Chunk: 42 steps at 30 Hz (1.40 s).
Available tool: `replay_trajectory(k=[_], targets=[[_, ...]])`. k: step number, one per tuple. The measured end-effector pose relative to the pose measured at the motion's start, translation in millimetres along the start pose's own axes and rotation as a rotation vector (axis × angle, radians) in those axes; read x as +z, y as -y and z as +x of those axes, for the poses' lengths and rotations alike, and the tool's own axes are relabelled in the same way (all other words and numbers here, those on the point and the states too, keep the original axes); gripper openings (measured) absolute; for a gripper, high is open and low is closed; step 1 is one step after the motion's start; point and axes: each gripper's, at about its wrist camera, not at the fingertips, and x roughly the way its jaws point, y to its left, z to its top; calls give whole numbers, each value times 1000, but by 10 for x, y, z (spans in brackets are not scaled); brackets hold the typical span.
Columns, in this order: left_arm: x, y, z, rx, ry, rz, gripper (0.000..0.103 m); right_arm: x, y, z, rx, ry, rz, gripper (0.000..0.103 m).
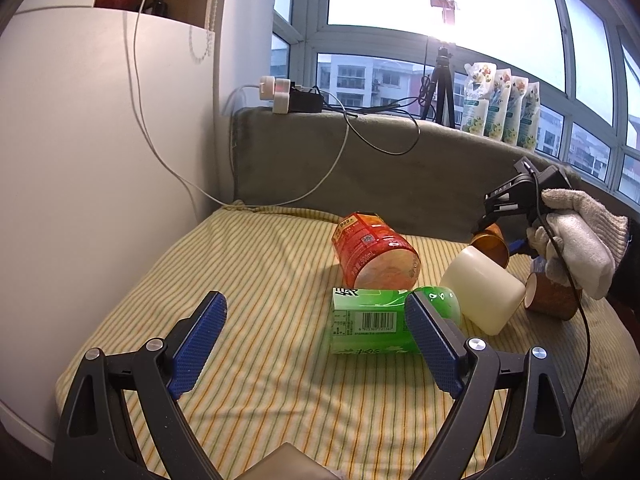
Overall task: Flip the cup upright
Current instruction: 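Move the right tool to the copper cup lying on its side and close on it, then lift the copper cup with the right tool and set it standing on the bed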
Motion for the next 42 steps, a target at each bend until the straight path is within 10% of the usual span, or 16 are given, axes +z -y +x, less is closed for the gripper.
replay_trajectory(k=[17, 42], targets=[[38, 7, -78, 9, 16, 0, 91, -421, -623, -798, -46, 104, -449, 66], [20, 79, -304, -27, 6, 30, 91, -2544, -999, -905, -266, -134, -1289, 66]])
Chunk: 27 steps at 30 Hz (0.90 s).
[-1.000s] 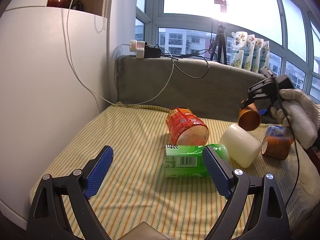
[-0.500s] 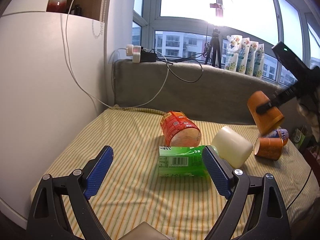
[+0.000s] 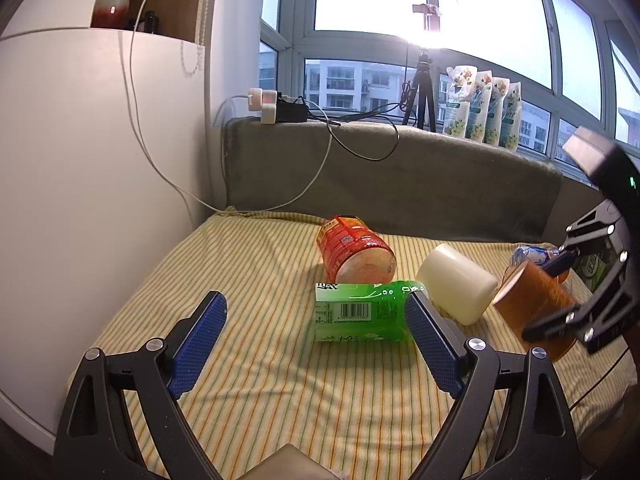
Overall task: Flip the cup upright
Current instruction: 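Lift the copper cup with the right tool and set it standing on the bed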
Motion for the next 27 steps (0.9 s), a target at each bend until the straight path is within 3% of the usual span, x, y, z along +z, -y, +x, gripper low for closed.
replay_trajectory(k=[7, 15, 19, 27], targets=[[-27, -43, -23, 12, -4, 3, 91, -2, -321, 271, 23, -55, -142, 67], [-19, -74, -8, 4, -14, 28, 91, 15, -390, 508, 42, -108, -191, 68], [-2, -73, 41, -32, -36, 49, 91, 46, -348, 497, 33, -79, -188, 78], [26, 50, 159, -150, -95, 173, 91, 44, -224, 215, 83, 51, -106, 78]])
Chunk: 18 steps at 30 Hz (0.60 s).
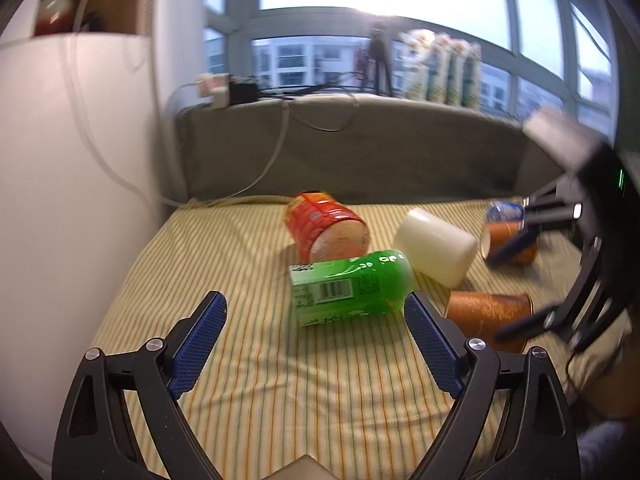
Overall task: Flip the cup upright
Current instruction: 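Lift the copper cup with the right tool and set it standing on the bed, then open and withdraw the right tool while the left tool closes on the copper cup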
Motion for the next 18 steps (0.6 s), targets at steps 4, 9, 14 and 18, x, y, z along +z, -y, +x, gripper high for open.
replay_trajectory(k=[4, 9, 14, 18], targets=[[47, 140, 35, -76, -9, 151, 91, -160, 148, -254, 0, 108, 112, 78], [47, 519, 29, -186, 9, 433, 90, -522, 289, -512, -10, 216, 278, 78], [3, 931, 111, -336, -69, 692, 90, -992, 387, -622, -8, 281, 446, 78], [-117, 1213, 114, -408, -119, 940, 90, -1333, 398, -649, -7, 309, 550, 78]])
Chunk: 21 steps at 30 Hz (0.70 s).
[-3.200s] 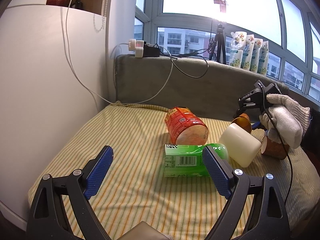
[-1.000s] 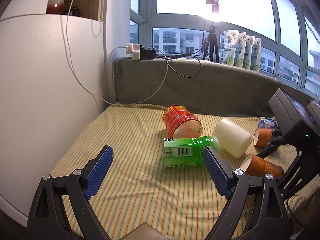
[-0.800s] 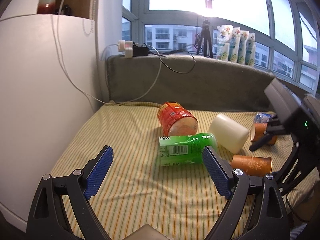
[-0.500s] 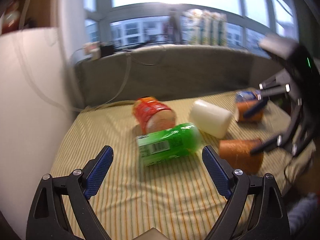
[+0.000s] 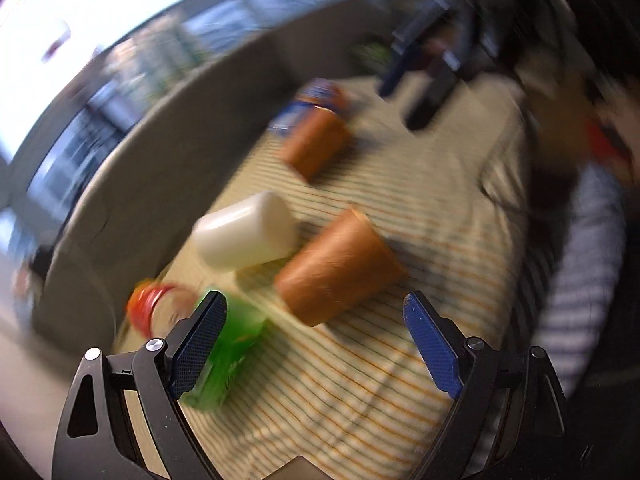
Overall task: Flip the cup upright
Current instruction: 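Open and withdraw the right tool while the left tool closes on the copper cup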
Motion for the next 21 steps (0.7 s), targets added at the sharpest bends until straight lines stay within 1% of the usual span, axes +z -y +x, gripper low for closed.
replay_trajectory(k=[2, 5, 7, 11, 16, 18, 20, 21], targets=[[66, 49, 77, -37, -43, 98, 90, -113, 74, -36, -1, 9, 45, 78], [161, 41, 209, -71, -93, 209, 90, -272, 168, -84, -2, 28, 94, 78], [207, 35, 294, -87, -125, 256, 90, -322, 228, -110, -3, 47, 127, 78], [283, 65, 494, -147, -186, 371, 90, -369, 349, -200, 1, 105, 173, 78], [358, 119, 700, -197, -218, 447, 90, -397, 452, -302, 11, 164, 222, 78], [377, 124, 769, -198, -226, 475, 90, -393, 480, -306, 14, 171, 232, 78], [381, 118, 840, -217, -246, 484, 90, -388, 514, -316, 17, 177, 241, 78], [376, 121, 848, -223, -249, 481, 85, -387, 530, -325, 20, 180, 246, 78]])
